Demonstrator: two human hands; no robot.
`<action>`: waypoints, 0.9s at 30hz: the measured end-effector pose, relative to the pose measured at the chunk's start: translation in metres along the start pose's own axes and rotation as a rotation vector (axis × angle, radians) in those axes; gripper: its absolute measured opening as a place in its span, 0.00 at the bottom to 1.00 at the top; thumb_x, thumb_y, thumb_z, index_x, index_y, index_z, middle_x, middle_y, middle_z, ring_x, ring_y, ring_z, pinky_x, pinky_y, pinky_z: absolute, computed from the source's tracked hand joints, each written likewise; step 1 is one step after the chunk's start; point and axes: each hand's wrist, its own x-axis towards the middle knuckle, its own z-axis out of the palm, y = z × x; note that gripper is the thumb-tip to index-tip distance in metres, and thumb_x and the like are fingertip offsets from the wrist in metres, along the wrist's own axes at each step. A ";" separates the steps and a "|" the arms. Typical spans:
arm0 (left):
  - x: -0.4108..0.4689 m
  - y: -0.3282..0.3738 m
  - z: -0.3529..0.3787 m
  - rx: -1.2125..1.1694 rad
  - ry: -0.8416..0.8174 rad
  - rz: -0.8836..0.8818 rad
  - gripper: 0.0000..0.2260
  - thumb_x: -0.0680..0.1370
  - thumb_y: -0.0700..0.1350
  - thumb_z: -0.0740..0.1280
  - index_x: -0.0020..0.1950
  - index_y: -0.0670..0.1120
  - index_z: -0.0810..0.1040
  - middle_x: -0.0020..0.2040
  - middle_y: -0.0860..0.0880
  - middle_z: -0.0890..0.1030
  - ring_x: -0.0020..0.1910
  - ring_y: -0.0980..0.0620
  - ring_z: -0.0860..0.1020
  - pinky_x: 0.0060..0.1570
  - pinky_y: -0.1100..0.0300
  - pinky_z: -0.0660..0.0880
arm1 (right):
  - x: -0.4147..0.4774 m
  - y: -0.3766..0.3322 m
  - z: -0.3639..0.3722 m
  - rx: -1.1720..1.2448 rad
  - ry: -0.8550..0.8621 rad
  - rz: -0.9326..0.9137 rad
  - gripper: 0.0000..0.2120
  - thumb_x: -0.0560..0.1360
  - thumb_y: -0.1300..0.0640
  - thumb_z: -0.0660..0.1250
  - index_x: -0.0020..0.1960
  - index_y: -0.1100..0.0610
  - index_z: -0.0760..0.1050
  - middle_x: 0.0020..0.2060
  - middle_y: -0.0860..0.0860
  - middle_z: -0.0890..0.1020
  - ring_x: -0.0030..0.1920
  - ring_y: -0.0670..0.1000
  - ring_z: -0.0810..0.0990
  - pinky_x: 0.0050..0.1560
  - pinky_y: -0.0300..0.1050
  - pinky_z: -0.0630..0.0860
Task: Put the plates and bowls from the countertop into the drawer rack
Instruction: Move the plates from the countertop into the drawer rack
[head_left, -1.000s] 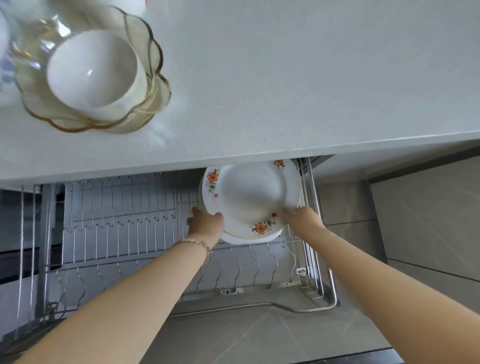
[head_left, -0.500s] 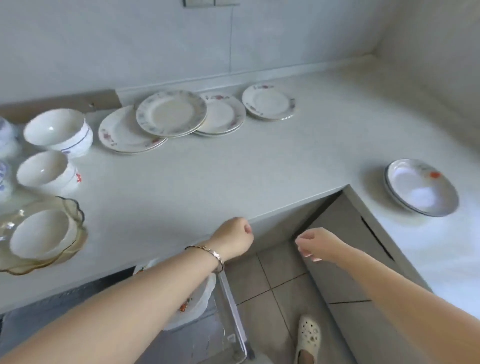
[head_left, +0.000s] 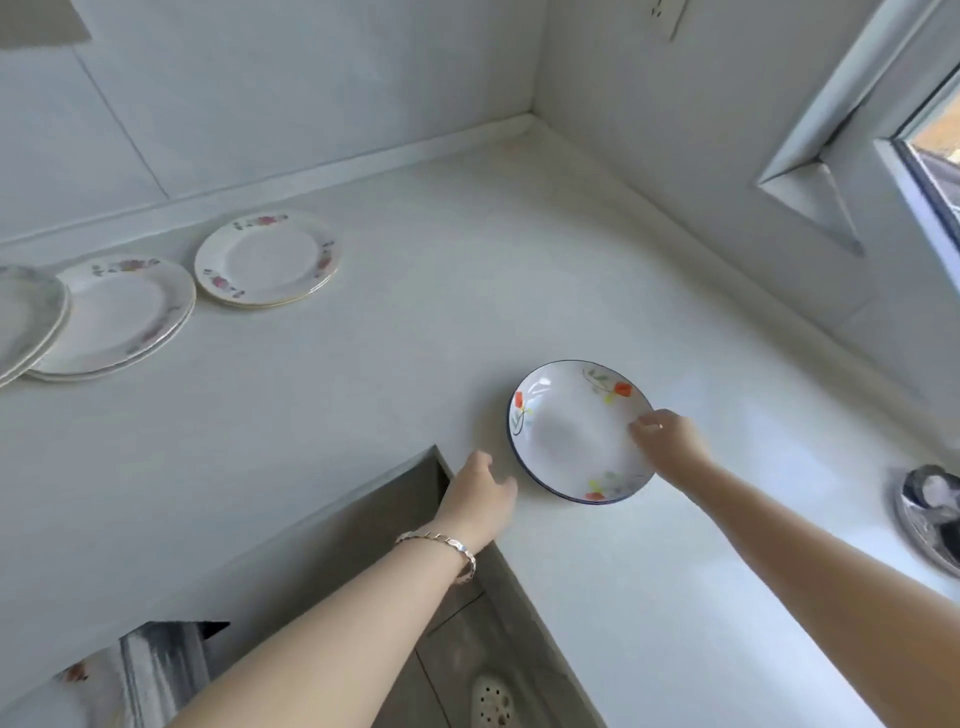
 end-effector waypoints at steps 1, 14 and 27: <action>0.008 0.008 0.011 -0.031 0.002 -0.050 0.23 0.78 0.46 0.59 0.72 0.43 0.60 0.49 0.45 0.76 0.43 0.46 0.78 0.47 0.54 0.77 | 0.009 0.010 -0.004 -0.114 0.015 0.013 0.18 0.77 0.54 0.58 0.65 0.57 0.70 0.58 0.57 0.76 0.56 0.58 0.77 0.48 0.44 0.70; 0.040 0.020 0.037 -0.606 0.007 -0.175 0.14 0.76 0.32 0.55 0.55 0.49 0.65 0.59 0.44 0.75 0.47 0.39 0.79 0.44 0.49 0.81 | 0.026 0.048 0.007 0.402 -0.269 0.120 0.19 0.76 0.66 0.60 0.67 0.61 0.66 0.44 0.60 0.79 0.34 0.55 0.80 0.31 0.38 0.81; -0.128 -0.137 -0.111 -0.855 0.232 -0.103 0.22 0.76 0.33 0.60 0.64 0.53 0.63 0.52 0.46 0.81 0.49 0.41 0.83 0.48 0.48 0.81 | -0.146 -0.057 0.111 0.343 -0.537 -0.228 0.15 0.77 0.65 0.62 0.63 0.56 0.71 0.40 0.55 0.83 0.38 0.54 0.82 0.34 0.39 0.82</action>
